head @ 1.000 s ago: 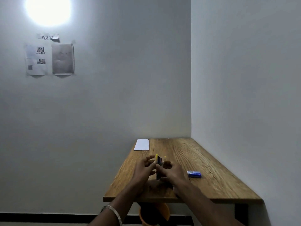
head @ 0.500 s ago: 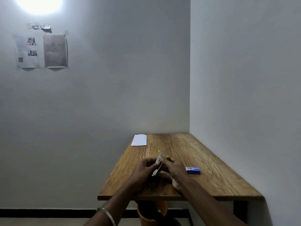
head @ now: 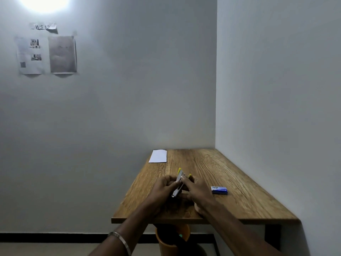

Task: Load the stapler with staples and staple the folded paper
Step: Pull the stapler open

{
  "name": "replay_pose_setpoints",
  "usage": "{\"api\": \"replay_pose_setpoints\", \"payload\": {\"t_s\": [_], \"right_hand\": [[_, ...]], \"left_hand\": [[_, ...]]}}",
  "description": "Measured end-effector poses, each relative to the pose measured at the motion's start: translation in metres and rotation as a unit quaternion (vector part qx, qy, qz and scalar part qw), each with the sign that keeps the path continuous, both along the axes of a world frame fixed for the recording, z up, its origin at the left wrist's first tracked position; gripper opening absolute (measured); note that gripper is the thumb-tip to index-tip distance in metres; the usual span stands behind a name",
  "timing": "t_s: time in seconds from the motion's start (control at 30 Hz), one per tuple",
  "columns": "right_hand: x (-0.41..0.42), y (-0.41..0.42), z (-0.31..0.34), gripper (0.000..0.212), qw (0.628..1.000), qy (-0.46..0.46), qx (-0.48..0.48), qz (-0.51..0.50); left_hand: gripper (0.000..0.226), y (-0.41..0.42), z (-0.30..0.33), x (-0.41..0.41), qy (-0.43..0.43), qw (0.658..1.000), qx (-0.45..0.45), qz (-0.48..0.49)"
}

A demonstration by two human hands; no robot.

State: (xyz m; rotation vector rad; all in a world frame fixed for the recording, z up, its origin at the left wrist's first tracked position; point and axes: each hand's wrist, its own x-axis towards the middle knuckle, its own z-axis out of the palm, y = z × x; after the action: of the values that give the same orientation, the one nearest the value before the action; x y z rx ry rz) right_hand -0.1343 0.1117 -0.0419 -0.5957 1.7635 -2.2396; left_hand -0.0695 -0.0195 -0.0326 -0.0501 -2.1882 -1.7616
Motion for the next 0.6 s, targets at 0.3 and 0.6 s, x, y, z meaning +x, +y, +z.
{"api": "replay_pose_setpoints", "payload": {"t_s": [0.3, 0.6], "right_hand": [[-0.014, -0.001, -0.006, 0.02, 0.995, -0.074, -0.063, 0.004], [-0.012, 0.003, -0.004, 0.014, 0.99, 0.04, 0.042, -0.126]], "left_hand": [[0.019, -0.005, -0.002, -0.004, -0.016, 0.992, 0.123, 0.03], [0.03, -0.014, -0.007, -0.01, 0.0, 0.975, 0.189, 0.115]]}}
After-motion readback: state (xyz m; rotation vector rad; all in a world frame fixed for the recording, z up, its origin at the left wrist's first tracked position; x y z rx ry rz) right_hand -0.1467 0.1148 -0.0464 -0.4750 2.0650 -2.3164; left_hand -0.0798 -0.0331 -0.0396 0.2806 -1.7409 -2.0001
